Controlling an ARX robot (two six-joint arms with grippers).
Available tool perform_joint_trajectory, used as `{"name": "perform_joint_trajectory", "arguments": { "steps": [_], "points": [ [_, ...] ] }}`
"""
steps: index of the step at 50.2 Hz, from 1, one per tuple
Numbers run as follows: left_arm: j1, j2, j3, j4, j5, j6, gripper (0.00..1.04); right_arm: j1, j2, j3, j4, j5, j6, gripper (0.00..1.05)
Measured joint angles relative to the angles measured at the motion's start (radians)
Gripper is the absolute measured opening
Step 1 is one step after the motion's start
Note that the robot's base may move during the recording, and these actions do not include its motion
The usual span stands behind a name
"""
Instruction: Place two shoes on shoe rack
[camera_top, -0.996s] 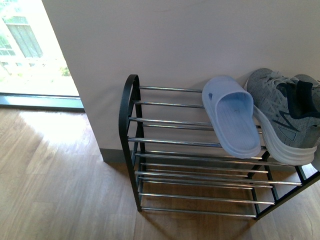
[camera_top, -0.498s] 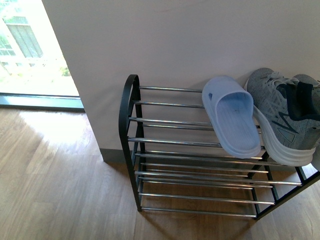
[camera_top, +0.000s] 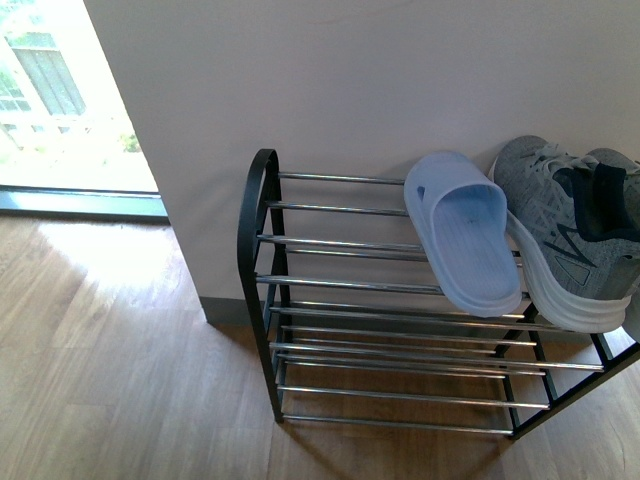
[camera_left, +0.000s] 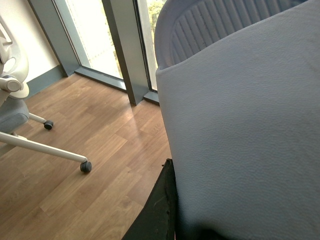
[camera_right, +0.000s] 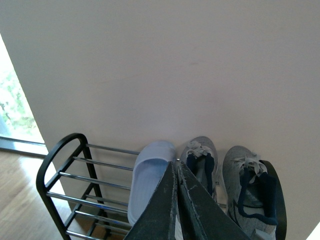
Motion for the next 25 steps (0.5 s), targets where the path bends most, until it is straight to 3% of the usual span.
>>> {"name": "perform_joint_trajectory", "arguments": {
  "steps": [18,25],
  "points": [
    [0.000,0.000,0.000,0.000,0.000,0.000,0.02,0.000,-0.001,0.000,0.000,0.000,0.000,0.02],
    [0.000,0.000,0.000,0.000,0.000,0.000,0.02,0.000,-0.001,0.000,0.000,0.000,0.000,0.23]
  ]
}}
